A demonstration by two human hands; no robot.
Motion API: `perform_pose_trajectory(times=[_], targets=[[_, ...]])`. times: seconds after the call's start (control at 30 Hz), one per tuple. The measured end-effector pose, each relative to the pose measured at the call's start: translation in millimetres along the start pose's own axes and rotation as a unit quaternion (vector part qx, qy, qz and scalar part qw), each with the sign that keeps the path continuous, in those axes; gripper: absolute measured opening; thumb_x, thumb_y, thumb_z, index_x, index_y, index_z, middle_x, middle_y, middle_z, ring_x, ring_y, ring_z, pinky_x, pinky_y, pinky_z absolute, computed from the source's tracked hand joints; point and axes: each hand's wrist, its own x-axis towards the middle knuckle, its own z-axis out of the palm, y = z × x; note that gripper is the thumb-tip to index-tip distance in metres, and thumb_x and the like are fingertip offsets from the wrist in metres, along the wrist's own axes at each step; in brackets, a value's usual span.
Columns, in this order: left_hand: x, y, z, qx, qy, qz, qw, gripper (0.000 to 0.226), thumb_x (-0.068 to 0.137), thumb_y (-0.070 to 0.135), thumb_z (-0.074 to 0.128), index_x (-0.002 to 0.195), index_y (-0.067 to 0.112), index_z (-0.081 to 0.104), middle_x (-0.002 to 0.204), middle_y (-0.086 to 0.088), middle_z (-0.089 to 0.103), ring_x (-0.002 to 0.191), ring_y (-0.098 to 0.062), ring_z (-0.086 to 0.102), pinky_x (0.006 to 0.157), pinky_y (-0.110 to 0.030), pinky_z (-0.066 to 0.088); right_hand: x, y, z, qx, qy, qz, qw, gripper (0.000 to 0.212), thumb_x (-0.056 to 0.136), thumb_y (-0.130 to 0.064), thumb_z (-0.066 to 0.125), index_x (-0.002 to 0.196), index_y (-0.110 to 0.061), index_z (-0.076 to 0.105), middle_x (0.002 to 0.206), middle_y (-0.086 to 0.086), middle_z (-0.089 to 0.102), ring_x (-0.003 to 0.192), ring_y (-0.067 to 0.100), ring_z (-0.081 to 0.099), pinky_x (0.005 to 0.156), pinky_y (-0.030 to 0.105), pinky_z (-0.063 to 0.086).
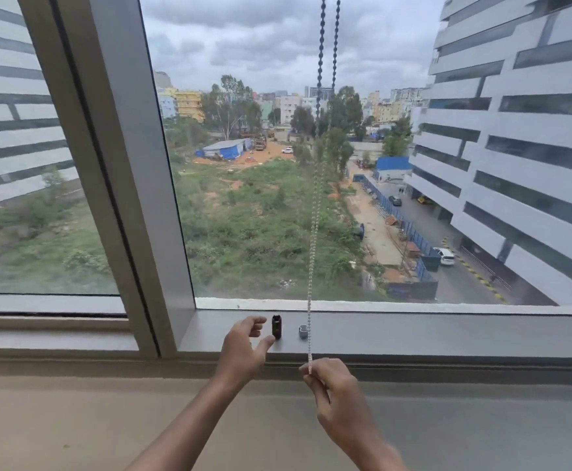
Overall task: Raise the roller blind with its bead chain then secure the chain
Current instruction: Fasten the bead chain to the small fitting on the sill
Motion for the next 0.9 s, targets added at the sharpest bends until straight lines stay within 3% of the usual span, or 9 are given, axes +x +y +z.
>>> perform_pose_trajectory(times=[0.27, 0.4, 0.5, 0.63, 0.9], targets=[[38.4, -35.7, 24.5, -0.014, -0.026, 0.027, 0.999, 0.055, 0.088, 0.013, 0.089, 0.139, 0.007, 0.068, 0.127, -0.008, 0.071, 0.112, -0.02, 0.067, 0.096, -0.03, 0.052, 10.6, 6.0, 19.9, -0.041, 0.019, 0.025, 0.999, 0.016, 0.099, -0.002, 0.07, 0.105, -0.014, 0.079, 0.104, -0.01, 0.072, 0.107, 0.006, 0.067, 0.094, 0.025, 0.054], [51.4, -47.7, 32.8, -0.032, -0.042, 0.048, 0.997, 0.058, 0.086, 0.009, 0.09, 0.139, 0.012, 0.068, 0.126, 0.001, 0.072, 0.109, -0.015, 0.068, 0.09, -0.02, 0.047, 14.0, 9.8, 25.8, -0.058, 0.029, 0.045, 0.997, 0.02, 0.098, 0.001, 0.068, 0.102, -0.016, 0.077, 0.103, -0.009, 0.074, 0.105, 0.006, 0.067, 0.092, 0.03, 0.056], [58.1, -54.9, 37.1, -0.032, -0.054, 0.064, 0.996, 0.05, 0.086, 0.01, 0.091, 0.131, 0.018, 0.071, 0.112, 0.009, 0.077, 0.097, -0.003, 0.071, 0.081, -0.005, 0.044, 15.0, 12.2, 28.4, -0.061, 0.036, 0.061, 0.996, 0.019, 0.099, 0.003, 0.067, 0.103, -0.013, 0.076, 0.105, -0.007, 0.075, 0.105, 0.012, 0.07, 0.092, 0.037, 0.058], [65.6, -61.2, 39.7, -0.054, -0.063, 0.066, 0.994, 0.041, 0.086, 0.009, 0.09, 0.116, 0.029, 0.071, 0.097, 0.021, 0.075, 0.09, 0.013, 0.071, 0.075, -0.004, 0.047, 18.4, 13.4, 31.7, -0.057, 0.053, 0.062, 0.995, 0.02, 0.099, 0.006, 0.066, 0.103, -0.011, 0.076, 0.108, -0.005, 0.074, 0.106, 0.014, 0.071, 0.092, 0.04, 0.06], [71.5, -71.6, 47.5, -0.082, -0.065, 0.076, 0.992, 0.049, 0.084, 0.005, 0.09, 0.101, 0.046, 0.067, 0.094, 0.017, 0.08, 0.089, 0.007, 0.075, 0.071, -0.006, 0.051, 21.6, 10.4, 38.3, -0.049, 0.061, 0.061, 0.995, 0.019, 0.1, 0.004, 0.065, 0.103, -0.01, 0.077, 0.114, -0.006, 0.072, 0.113, 0.012, 0.07, 0.096, 0.037, 0.058]])
